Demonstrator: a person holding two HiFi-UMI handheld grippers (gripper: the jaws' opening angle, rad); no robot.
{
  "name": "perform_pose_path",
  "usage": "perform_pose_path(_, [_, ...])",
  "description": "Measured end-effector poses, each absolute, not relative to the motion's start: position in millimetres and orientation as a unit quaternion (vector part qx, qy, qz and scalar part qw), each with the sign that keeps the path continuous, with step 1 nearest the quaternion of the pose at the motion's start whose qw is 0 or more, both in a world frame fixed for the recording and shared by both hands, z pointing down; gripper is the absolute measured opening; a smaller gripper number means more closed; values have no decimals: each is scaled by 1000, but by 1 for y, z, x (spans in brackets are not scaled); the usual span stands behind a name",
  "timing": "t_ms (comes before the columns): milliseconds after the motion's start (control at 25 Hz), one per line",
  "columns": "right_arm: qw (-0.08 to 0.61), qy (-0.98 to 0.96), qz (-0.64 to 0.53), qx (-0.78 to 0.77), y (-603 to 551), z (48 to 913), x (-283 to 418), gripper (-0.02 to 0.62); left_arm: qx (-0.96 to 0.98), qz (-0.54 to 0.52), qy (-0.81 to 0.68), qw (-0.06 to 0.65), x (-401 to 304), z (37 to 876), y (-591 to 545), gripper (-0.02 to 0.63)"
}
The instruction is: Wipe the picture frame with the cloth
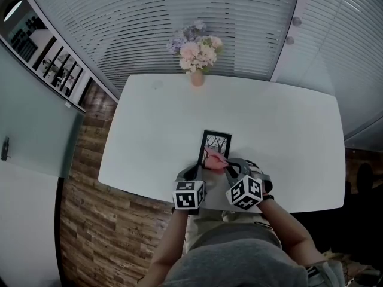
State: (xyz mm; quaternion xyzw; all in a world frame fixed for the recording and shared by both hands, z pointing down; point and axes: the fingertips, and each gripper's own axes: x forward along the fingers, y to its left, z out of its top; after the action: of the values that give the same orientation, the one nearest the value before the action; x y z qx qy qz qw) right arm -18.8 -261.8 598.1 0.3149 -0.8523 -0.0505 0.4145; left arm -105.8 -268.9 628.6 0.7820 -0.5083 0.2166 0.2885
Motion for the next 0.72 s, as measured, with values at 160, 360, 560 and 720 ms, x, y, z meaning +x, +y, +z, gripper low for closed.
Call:
perform_pose_path(160, [425, -848, -49, 312, -264, 606, -17, 17, 781, 217, -508, 289, -106, 629, -269, 2])
perform_pose_path(360, [432, -845, -48, 313, -269, 614, -14, 17, 782, 218, -508, 287, -106, 630, -270, 2])
perform_pose_path(560, [434, -841, -42, 320, -279, 618, -10, 17, 782, 217, -508, 288, -106, 630, -269, 2])
perform_pose_path(720, [434, -838, -41, 327, -288, 619, -7, 17, 783, 216, -506, 290, -106, 630, -269, 2])
